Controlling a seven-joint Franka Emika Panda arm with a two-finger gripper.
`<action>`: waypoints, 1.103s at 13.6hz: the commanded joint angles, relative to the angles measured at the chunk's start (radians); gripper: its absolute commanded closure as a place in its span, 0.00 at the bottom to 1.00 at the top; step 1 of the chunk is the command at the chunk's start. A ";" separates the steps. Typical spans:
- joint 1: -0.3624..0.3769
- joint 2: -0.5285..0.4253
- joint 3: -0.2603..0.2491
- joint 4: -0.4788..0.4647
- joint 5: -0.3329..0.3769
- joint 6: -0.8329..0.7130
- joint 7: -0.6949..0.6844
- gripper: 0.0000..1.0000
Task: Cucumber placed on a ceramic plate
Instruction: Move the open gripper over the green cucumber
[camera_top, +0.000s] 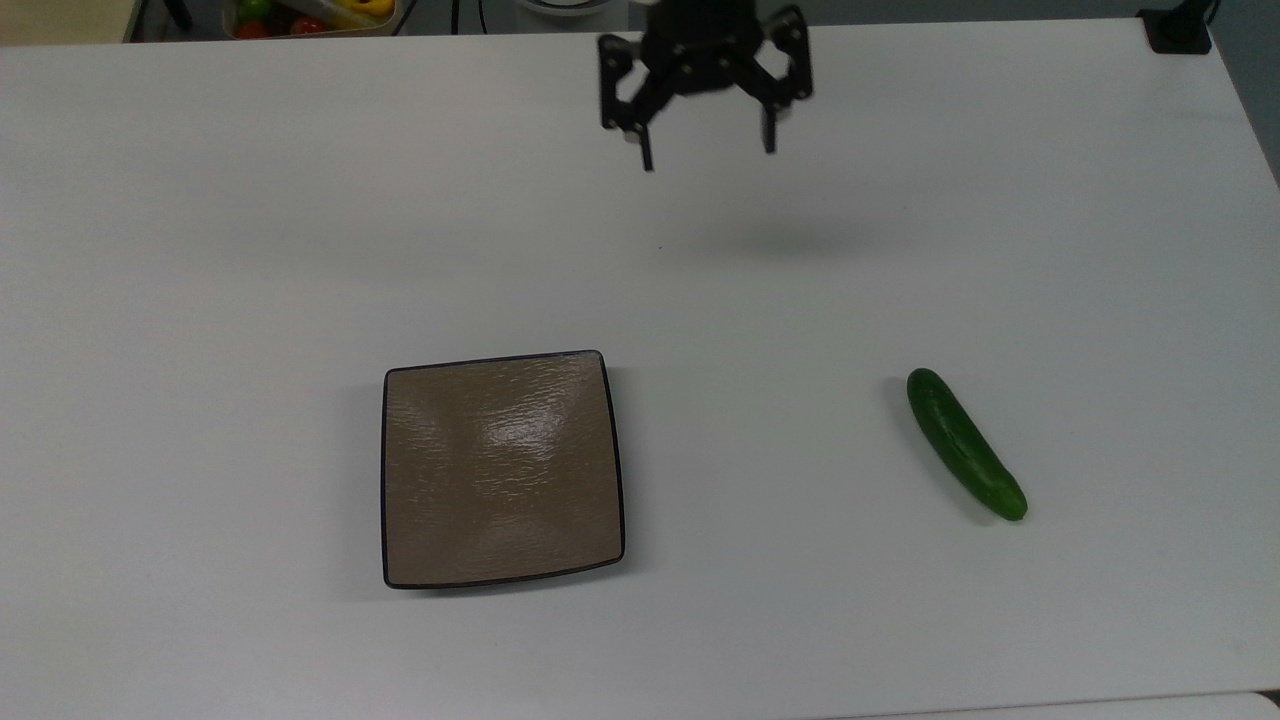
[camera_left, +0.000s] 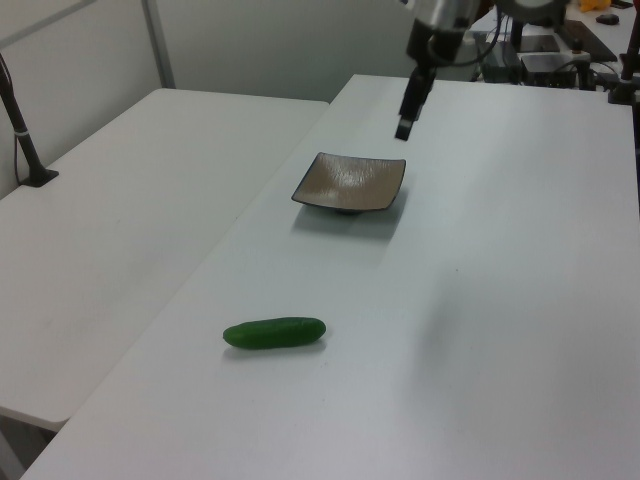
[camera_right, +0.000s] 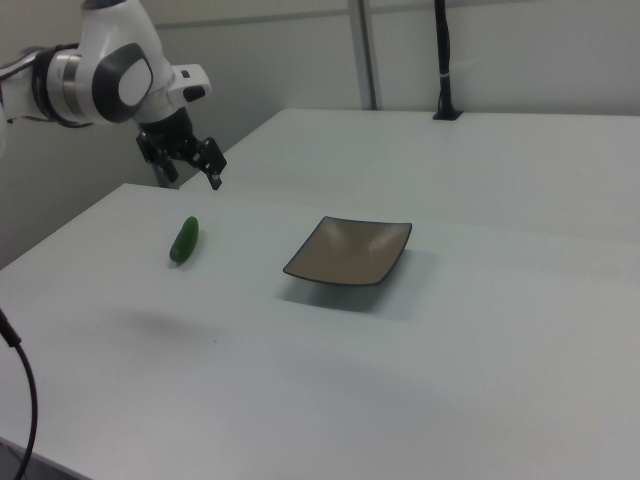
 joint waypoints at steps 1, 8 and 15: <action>0.073 0.099 0.003 0.071 -0.019 0.111 0.085 0.00; 0.156 0.323 0.003 0.220 -0.069 0.291 0.195 0.00; 0.226 0.531 -0.001 0.323 -0.155 0.403 0.221 0.00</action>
